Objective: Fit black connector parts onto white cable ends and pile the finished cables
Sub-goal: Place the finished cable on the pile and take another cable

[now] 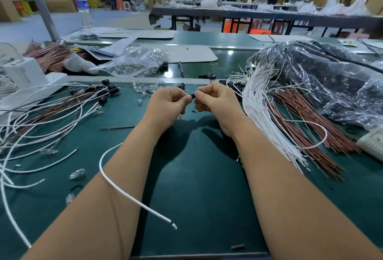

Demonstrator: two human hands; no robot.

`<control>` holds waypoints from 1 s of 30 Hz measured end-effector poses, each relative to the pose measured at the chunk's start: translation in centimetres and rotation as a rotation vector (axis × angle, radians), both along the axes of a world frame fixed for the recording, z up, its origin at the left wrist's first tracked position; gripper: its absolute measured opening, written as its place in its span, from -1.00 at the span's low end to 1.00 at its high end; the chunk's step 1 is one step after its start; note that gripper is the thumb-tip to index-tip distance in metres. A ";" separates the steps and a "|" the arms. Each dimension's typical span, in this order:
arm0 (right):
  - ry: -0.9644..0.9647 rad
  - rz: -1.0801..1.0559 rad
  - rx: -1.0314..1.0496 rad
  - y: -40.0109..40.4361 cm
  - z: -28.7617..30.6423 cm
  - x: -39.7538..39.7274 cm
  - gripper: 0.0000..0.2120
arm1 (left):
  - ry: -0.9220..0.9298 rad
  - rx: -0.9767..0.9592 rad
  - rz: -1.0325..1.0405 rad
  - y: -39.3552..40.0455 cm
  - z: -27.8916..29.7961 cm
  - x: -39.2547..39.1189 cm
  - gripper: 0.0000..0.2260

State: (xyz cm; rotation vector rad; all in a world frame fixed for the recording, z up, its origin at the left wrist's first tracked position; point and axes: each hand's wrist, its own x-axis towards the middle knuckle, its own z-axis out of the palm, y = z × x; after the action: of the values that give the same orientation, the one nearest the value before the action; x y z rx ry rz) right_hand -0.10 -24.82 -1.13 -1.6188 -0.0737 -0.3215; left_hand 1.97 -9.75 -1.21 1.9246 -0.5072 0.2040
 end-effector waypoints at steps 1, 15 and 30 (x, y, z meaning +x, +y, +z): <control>-0.007 -0.010 -0.004 0.1 0.0 0.0 -0.92 | -0.012 0.004 0.012 -0.1 0.1 0.0 -0.85; -0.330 -0.604 -0.161 0.1 1.0 -0.2 -0.93 | 0.353 0.248 -0.083 3.7 4.0 -1.5 -0.74; -0.187 -0.377 -0.505 1.6 0.2 -0.6 -0.87 | 0.066 0.822 0.752 18.0 3.7 1.7 -0.49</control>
State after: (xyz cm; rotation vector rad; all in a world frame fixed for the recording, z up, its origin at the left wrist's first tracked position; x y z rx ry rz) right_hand -0.75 -23.22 -0.95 -2.1003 0.0116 -0.7951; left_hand 3.66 8.20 2.53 2.8549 0.2667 0.4590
